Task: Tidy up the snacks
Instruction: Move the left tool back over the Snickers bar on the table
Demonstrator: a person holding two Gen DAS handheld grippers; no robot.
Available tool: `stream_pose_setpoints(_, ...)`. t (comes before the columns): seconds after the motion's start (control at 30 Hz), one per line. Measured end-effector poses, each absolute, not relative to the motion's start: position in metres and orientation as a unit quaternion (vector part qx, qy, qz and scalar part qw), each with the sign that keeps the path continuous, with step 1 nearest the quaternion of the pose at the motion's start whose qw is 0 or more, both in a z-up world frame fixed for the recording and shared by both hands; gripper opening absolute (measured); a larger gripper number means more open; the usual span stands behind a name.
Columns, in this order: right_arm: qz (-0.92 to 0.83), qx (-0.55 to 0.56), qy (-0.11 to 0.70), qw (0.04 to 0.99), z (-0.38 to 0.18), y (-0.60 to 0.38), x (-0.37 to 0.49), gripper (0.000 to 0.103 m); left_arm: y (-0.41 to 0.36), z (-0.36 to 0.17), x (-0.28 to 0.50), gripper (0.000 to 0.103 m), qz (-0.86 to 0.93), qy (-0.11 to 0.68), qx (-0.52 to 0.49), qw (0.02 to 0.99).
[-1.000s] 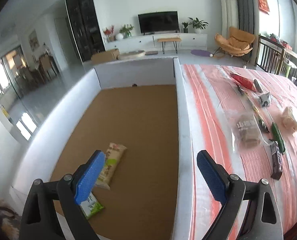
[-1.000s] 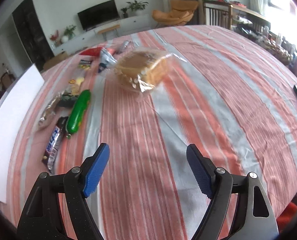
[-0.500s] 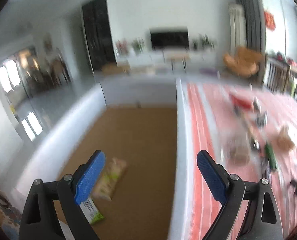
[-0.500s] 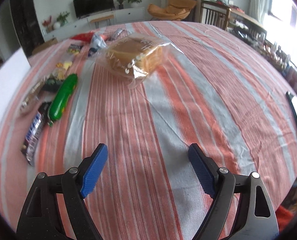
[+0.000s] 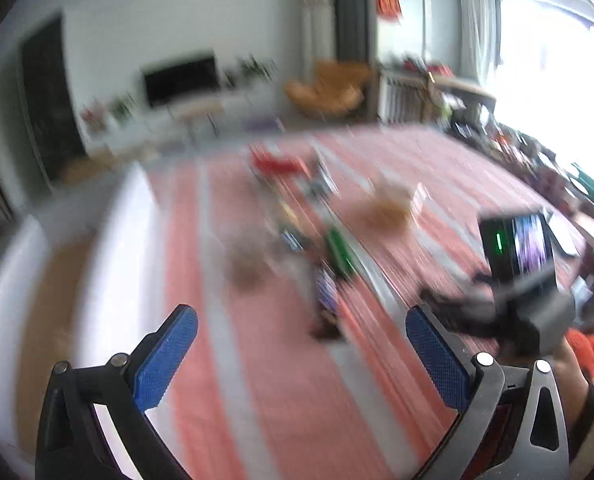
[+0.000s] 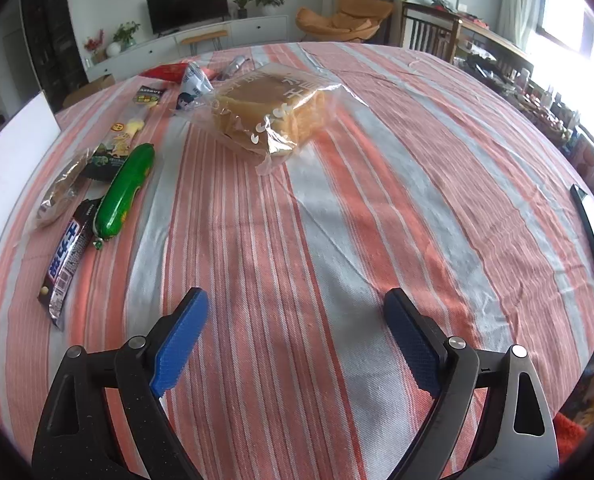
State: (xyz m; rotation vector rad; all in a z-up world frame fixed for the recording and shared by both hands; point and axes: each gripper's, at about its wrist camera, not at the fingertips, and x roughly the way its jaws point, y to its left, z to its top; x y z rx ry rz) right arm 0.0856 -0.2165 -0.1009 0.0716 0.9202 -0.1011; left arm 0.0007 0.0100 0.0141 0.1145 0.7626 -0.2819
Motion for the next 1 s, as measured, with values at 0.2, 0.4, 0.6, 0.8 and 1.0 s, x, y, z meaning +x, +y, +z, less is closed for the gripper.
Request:
stream_pose_setpoints(0.2,-0.05,0.034,0.443,0.895,-0.101,-0.217,0.085,0.093,-0.013,-0.047,0.019,0.103,-0.141,0.446,0.056,0.882)
stream_pose_setpoints(0.4,-0.049,0.034,0.443,0.895,-0.101,-0.217,0.085,0.094,-0.01,-0.089,0.029,0.103,-0.121,0.476,0.064,0.869)
stream_pose_setpoints(0.6,-0.049,0.034,0.443,0.894,-0.101,-0.217,0.085,0.094,-0.002,-0.101,0.036,0.103,-0.121,0.47,0.057,0.872)
stream_pose_setpoints(0.8,-0.049,0.034,0.443,0.895,-0.101,-0.217,0.085,0.094,-0.003,-0.101,0.047,0.103,-0.126,0.457,0.059,0.879)
stream_pose_setpoints(1.0,-0.049,0.034,0.443,0.895,-0.102,-0.217,0.086,0.094,-0.004,-0.101,0.047,0.103,-0.123,0.452,0.06,0.881)
